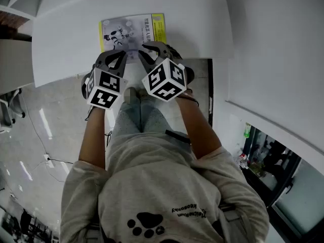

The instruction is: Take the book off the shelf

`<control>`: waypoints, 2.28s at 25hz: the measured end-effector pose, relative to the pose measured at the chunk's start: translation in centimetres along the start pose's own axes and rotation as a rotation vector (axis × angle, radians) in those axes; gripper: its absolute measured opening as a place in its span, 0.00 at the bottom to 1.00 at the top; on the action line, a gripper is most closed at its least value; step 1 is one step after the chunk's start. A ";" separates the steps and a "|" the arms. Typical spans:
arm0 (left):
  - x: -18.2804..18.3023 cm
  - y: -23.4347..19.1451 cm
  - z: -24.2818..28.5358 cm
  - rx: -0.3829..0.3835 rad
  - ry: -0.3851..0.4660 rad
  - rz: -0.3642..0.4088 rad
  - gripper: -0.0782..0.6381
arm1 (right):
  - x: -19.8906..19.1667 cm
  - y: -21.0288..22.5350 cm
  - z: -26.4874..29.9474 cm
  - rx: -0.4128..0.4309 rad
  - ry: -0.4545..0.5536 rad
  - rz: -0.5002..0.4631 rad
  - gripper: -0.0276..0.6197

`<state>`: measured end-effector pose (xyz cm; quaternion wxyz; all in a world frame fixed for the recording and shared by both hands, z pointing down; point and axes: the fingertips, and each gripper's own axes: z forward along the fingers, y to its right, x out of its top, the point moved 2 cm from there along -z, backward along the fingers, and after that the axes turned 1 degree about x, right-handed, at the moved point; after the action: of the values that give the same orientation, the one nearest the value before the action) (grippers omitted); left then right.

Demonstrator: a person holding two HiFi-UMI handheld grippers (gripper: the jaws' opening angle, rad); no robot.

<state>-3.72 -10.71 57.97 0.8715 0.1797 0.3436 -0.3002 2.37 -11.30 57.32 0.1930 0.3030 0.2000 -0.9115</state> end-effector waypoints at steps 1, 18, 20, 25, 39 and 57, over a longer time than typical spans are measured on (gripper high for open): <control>0.2 0.1 -0.4 0.005 0.009 -0.010 0.13 | 0.2 0.0 -0.5 -0.008 0.013 0.029 0.16; 4.2 1.0 -7.5 0.103 0.277 -0.346 0.12 | 4.2 1.2 -10.6 -0.253 0.347 0.408 0.07; 5.0 1.0 -8.7 0.140 0.307 -0.336 0.12 | 4.9 1.2 -12.0 -0.266 0.388 0.427 0.07; 8.2 0.9 -12.1 0.236 0.422 -0.288 0.12 | 6.5 1.9 -15.0 -0.326 0.472 0.414 0.07; 12.7 4.0 -21.0 0.400 0.634 -0.229 0.12 | 8.5 -0.2 -24.4 -0.437 0.613 0.292 0.07; 11.3 10.2 -20.2 0.400 0.603 -0.194 0.12 | 3.7 -2.9 -26.5 -0.404 0.609 0.280 0.07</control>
<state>-0.42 2.98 37.00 0.6462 0.3935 0.5348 -0.3763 10.81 3.04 36.21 0.3030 0.5399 0.3803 -0.6870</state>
